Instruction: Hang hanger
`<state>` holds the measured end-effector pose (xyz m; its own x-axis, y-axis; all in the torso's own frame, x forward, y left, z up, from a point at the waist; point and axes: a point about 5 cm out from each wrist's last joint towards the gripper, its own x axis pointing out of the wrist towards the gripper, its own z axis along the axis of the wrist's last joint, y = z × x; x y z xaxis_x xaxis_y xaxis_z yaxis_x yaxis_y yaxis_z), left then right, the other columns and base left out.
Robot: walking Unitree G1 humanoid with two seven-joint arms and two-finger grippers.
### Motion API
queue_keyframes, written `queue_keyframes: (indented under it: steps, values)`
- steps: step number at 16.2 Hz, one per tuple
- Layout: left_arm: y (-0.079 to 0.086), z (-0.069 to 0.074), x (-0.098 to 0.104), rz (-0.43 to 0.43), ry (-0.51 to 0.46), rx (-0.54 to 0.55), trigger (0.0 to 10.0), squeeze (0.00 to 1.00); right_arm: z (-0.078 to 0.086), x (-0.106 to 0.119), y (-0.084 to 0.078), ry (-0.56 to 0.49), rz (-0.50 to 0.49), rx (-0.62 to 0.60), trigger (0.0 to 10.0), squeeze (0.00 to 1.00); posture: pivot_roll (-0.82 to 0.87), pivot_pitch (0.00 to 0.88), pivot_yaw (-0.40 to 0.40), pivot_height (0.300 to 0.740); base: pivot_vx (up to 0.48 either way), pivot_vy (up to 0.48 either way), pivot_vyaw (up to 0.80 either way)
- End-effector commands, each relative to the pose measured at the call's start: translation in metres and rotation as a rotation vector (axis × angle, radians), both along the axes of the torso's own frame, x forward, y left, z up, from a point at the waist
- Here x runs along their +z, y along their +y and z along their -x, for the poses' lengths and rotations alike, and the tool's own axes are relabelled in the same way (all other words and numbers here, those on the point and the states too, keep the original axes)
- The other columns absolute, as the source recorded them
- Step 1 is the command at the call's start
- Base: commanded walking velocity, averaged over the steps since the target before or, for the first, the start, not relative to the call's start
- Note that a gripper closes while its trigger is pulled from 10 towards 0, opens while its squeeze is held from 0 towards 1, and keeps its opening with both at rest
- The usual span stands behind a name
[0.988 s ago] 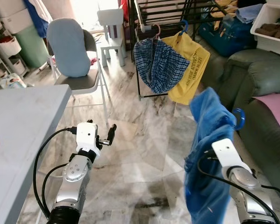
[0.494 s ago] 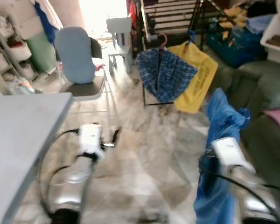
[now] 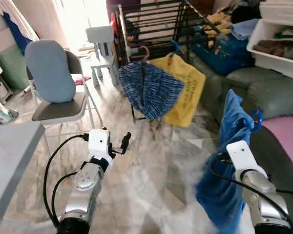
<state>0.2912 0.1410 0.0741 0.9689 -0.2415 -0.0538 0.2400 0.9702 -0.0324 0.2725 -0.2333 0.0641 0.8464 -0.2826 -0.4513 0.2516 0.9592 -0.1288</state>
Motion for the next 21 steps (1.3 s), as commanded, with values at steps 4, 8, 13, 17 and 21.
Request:
queue_keyframes:
  steps: [4,8,13,17,21]
  values:
    - [0.003,0.000,0.005,0.002,-0.007,0.043,10.0,0.00,-0.008,0.008,0.005,-0.034,0.002,0.037,10.0,0.00,-0.16,0.000,0.048,0.740,0.435,0.000,0.00]
    - [0.022,0.008,0.002,-0.051,0.005,0.206,10.0,0.00,-0.016,-0.001,0.007,0.041,0.069,0.057,10.0,0.00,-0.09,0.000,-0.028,0.740,0.172,0.000,0.00]
    - [0.038,0.024,0.005,-0.056,-0.012,0.344,10.0,0.00,-0.031,-0.005,0.019,0.064,0.098,0.110,10.0,0.00,-0.01,0.000,-0.110,0.740,0.000,0.000,0.00]
    - [0.044,0.023,0.009,-0.076,-0.010,0.348,10.0,0.00,-0.037,-0.004,0.023,0.042,0.108,0.086,10.0,0.00,-0.01,0.000,-0.091,0.740,0.000,0.000,0.00]
    - [0.040,0.014,0.013,-0.094,-0.012,0.299,10.0,0.00,-0.028,-0.007,0.014,0.013,0.088,0.016,10.0,0.00,-0.05,0.000,-0.030,0.740,0.000,0.000,0.00]
